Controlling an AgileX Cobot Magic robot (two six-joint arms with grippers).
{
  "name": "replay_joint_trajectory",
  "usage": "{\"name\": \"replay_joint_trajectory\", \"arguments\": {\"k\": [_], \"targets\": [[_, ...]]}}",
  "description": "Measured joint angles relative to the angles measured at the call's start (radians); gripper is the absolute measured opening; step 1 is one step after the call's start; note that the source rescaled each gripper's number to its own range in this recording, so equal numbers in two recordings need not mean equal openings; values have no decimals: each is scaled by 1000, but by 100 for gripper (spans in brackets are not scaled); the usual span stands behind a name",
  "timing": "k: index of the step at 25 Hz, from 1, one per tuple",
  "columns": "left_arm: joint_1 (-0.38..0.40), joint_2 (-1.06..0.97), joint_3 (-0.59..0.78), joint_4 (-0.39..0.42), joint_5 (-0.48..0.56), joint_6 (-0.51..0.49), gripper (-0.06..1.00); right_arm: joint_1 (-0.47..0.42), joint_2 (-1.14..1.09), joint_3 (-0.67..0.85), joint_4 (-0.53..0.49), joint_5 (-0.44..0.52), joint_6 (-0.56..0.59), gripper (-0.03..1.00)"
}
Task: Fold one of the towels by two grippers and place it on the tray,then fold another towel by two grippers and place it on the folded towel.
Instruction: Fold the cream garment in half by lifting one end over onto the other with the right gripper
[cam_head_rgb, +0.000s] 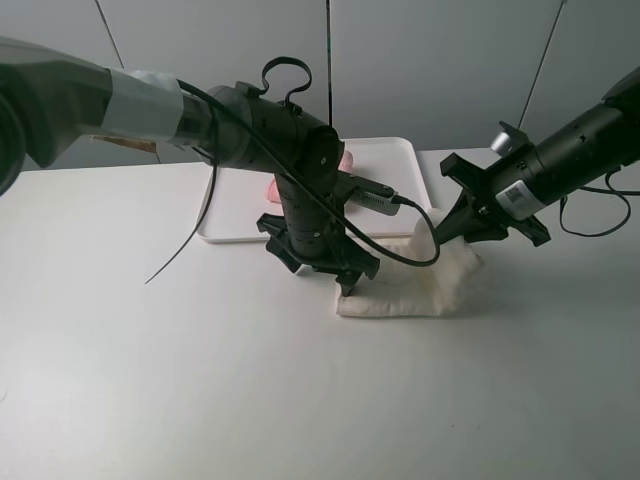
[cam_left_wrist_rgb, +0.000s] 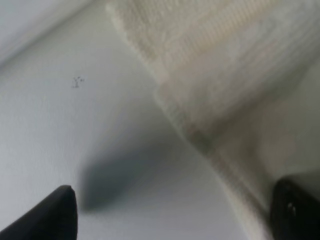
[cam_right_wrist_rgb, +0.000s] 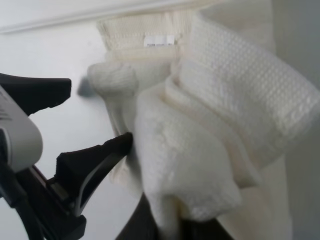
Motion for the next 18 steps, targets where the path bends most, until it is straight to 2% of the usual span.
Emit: {"name": "replay_joint_trajectory", "arguments": {"k": [5, 9, 14, 18], "targets": [[0, 0, 0, 0, 2, 2, 99, 42, 2, 0, 19, -10, -11, 5], [0, 0, 0, 0, 3, 8, 99, 93, 2, 0, 29, -59, -13, 5], [0, 0, 0, 0, 3, 9, 99, 100, 2, 4, 53, -77, -15, 5], [0, 0, 0, 0, 3, 7, 99, 100, 2, 61, 179, -101, -89, 5]]}}
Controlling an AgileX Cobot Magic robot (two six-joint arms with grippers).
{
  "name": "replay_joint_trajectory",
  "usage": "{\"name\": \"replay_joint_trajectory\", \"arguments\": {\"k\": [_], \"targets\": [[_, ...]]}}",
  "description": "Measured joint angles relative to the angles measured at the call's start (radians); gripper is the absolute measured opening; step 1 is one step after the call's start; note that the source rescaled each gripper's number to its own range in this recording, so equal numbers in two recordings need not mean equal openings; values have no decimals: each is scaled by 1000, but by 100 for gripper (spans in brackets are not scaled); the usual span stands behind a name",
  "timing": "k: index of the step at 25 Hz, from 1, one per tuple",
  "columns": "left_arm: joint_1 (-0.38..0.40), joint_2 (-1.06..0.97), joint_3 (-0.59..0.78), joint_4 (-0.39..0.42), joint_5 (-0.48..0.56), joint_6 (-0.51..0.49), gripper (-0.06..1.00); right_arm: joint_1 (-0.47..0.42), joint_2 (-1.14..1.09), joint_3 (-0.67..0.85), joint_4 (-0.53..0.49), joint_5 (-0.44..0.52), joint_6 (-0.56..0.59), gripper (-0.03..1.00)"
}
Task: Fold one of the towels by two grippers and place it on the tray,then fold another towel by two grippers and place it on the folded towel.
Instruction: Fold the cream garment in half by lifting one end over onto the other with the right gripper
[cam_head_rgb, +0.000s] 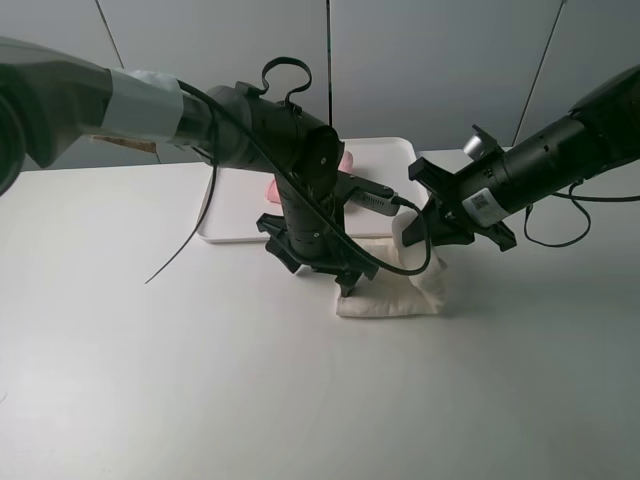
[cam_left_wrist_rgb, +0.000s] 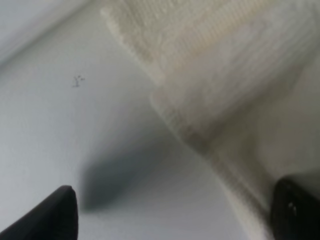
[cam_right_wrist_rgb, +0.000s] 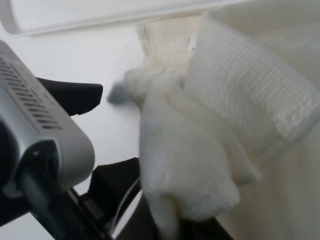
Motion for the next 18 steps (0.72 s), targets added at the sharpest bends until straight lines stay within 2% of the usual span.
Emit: {"name": "replay_joint_trajectory", "arguments": {"k": [2, 7, 11, 18], "targets": [[0, 0, 0, 0, 0, 0, 99, 0, 0, 43, 80, -13, -59, 5], [2, 0, 0, 0, 3, -4, 99, 0, 3, 131, 366, -13, -283, 5], [2, 0, 0, 0, 4, -6, 99, 0, 6, 140, 426, -11, -343, 5], [6, 0, -1, -2, 12, 1, 99, 0, 20, 141, 479, 0, -374, 5]]}}
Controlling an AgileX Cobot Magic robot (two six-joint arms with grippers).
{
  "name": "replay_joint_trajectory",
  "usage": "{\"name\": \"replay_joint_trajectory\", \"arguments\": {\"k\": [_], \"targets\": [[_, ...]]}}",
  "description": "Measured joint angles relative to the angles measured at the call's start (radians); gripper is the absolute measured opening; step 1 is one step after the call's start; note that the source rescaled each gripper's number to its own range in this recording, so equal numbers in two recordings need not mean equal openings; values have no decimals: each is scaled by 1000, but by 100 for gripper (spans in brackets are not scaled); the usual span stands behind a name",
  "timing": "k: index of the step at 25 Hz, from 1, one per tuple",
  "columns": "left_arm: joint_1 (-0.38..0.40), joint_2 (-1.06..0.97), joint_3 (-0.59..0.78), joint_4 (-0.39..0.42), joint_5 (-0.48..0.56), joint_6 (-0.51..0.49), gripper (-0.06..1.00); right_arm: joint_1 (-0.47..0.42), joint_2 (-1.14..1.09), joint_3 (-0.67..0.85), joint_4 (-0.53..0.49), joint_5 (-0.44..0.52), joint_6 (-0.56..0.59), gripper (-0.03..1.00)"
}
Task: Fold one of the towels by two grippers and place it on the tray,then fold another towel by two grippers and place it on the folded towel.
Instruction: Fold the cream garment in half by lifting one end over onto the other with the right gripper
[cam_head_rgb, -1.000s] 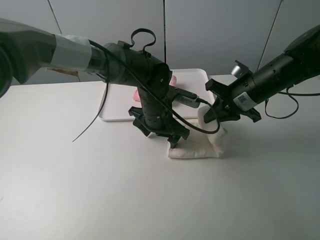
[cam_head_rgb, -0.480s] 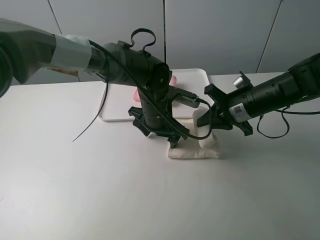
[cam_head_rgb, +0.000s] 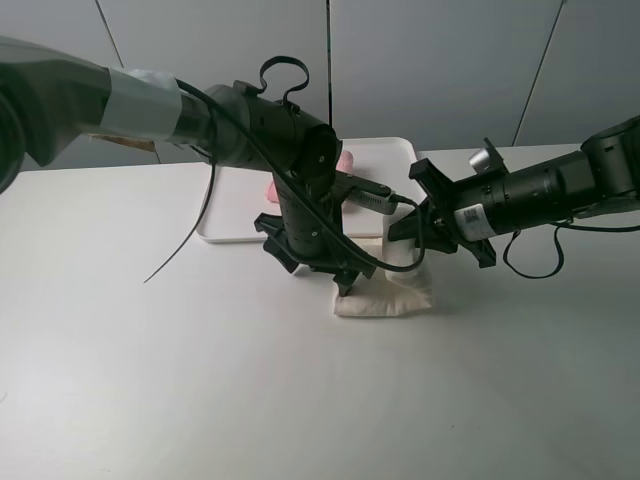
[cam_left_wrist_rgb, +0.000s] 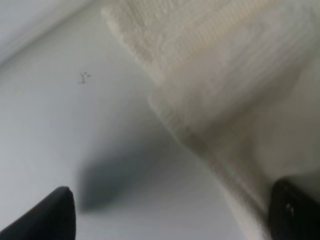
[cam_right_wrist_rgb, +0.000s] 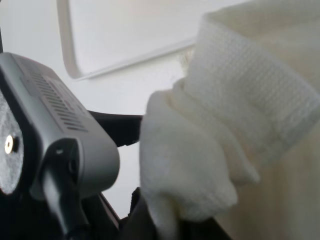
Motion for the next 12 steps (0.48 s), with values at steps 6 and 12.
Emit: {"name": "replay_joint_trajectory", "arguments": {"k": [6, 12], "targets": [[2, 0, -4, 2, 13, 10, 99, 0, 88, 0, 98, 78, -72, 5], [2, 0, -5, 6, 19, 12, 99, 0, 109, 0, 129, 102, -110, 5]]}}
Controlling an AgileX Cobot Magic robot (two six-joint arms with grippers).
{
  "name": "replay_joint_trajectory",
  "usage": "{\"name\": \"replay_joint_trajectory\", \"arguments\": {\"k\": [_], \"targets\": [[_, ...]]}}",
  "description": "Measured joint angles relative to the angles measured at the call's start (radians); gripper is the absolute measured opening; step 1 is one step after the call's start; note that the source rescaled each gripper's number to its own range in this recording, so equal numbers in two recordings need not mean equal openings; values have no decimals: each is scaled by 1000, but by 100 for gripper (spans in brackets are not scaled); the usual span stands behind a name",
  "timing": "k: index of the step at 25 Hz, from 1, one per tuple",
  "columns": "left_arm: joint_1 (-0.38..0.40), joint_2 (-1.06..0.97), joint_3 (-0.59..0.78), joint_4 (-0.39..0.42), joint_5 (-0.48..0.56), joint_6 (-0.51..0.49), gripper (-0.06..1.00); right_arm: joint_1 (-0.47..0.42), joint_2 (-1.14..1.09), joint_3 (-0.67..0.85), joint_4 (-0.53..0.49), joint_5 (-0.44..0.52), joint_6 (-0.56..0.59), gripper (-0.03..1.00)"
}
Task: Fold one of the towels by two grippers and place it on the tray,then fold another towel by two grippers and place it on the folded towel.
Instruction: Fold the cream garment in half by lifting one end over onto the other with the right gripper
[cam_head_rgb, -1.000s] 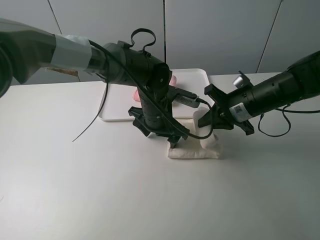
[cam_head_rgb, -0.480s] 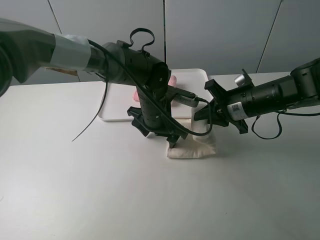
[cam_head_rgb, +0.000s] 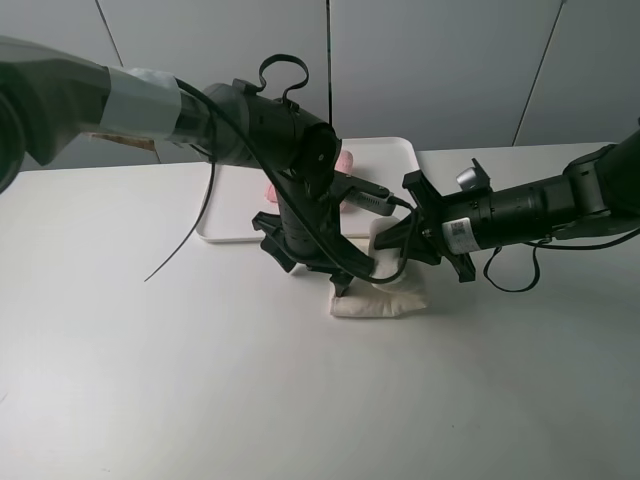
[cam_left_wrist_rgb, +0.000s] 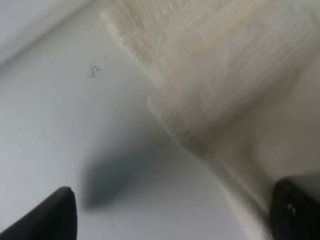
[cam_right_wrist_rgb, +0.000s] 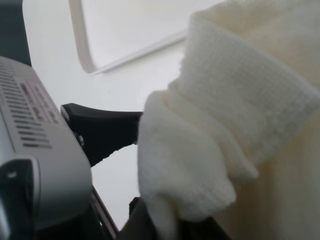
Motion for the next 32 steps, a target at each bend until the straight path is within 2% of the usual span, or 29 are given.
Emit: {"name": "replay_joint_trajectory", "arguments": {"k": [13, 27, 29, 32], "targets": [[17, -40, 8, 4, 25, 35, 99, 0, 2, 0, 2, 22, -23, 5], [154, -213, 8, 4, 67, 82, 99, 2, 2, 0, 16, 4, -32, 5], [162, -216, 8, 6, 70, 88, 99, 5, 2, 0, 16, -2, -32, 11], [162, -216, 8, 6, 72, 100, 99, 13, 2, 0, 18, -2, -32, 31]]}}
